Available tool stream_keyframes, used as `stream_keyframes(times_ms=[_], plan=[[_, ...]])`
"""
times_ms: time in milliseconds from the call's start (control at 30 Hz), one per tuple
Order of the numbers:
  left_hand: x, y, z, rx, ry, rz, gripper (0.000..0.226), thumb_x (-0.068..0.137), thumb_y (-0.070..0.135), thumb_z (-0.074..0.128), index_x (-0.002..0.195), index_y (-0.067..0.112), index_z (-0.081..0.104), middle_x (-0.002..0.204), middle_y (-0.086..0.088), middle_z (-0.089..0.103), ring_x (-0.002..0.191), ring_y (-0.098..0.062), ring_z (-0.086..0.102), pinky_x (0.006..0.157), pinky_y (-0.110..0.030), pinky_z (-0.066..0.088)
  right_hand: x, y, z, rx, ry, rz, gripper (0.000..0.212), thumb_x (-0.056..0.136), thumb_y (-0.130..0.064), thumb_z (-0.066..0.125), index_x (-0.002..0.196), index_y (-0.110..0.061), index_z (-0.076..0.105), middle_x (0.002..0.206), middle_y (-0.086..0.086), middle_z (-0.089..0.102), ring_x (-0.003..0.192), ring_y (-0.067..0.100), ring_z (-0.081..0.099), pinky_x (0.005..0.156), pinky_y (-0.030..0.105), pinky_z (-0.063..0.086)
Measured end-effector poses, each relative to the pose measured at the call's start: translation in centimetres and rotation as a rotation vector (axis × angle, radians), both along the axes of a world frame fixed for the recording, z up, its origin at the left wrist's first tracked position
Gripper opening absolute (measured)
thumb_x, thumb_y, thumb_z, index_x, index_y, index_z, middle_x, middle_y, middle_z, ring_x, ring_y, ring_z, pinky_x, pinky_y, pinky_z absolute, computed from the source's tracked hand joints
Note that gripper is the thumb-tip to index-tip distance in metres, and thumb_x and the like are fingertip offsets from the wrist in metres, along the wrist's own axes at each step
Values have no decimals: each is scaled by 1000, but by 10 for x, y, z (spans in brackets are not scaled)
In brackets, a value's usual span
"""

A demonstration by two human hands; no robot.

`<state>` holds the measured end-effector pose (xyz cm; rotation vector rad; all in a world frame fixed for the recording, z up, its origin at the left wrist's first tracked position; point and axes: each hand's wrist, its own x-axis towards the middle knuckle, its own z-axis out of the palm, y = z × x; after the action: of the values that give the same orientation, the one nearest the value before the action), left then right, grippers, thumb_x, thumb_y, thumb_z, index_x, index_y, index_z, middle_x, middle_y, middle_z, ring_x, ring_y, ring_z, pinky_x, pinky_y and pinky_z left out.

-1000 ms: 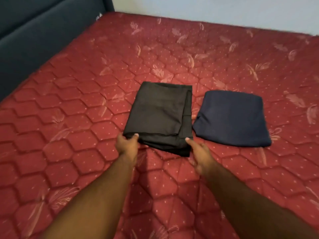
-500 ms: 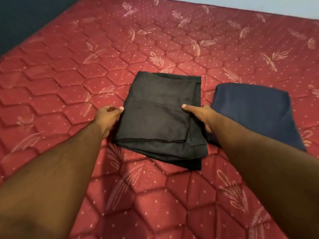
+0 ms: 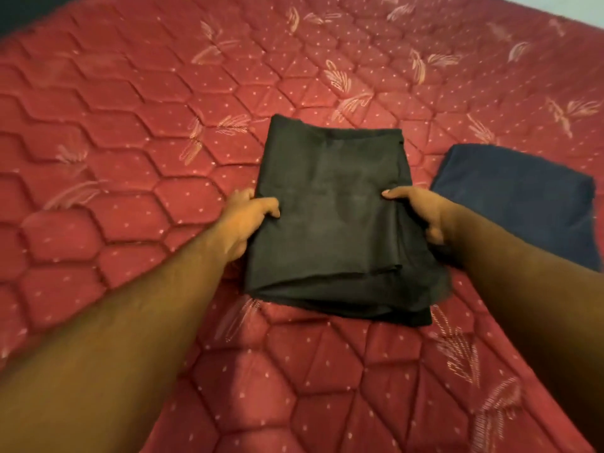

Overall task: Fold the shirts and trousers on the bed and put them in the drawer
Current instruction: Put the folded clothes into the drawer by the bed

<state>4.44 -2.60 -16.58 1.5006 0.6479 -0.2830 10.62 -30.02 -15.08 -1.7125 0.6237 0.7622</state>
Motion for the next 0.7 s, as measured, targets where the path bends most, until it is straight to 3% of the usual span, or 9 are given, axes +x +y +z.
stream_keyframes(times_ms=[100,200,333,467,567,700], plan=[[-69,7,5,-310,152,144,32,78,5,45,102,5,65,82,-16,68,63,-26,64,53,-29,56,-49,26,11,44,-199,42,28,86,-13,61,114,-10,67,104,12,73,91,29,70,81,39,57],[-160,12,17,-528,306,217,31,82,12,39,95,2,66,74,-14,72,59,-26,68,51,-29,57,-123,52,18,116,-283,88,34,86,1,58,119,-6,61,107,12,71,94,26,69,87,38,56],[-287,16,42,-702,286,404,36,70,19,49,86,2,76,82,-15,74,67,-27,71,57,-34,60,-227,72,37,153,-261,190,27,86,7,55,102,-14,60,91,1,70,76,12,68,71,23,55],[-427,10,88,-719,284,590,38,74,28,58,101,6,74,94,-13,75,77,-25,72,67,-33,61,-348,81,75,153,-171,322,33,86,9,54,116,-4,58,102,9,69,92,23,64,86,34,51],[-544,3,152,-735,299,666,39,78,27,58,110,7,70,98,-15,74,80,-27,72,69,-35,60,-444,89,132,144,-96,403,33,84,2,60,116,-6,57,109,14,69,100,28,64,93,40,49],[-694,3,236,-626,119,842,37,89,16,54,126,21,59,121,-13,67,105,-29,65,93,-43,52,-560,122,219,200,-7,549,25,87,-1,56,111,-10,58,101,13,71,83,20,68,72,30,53]])
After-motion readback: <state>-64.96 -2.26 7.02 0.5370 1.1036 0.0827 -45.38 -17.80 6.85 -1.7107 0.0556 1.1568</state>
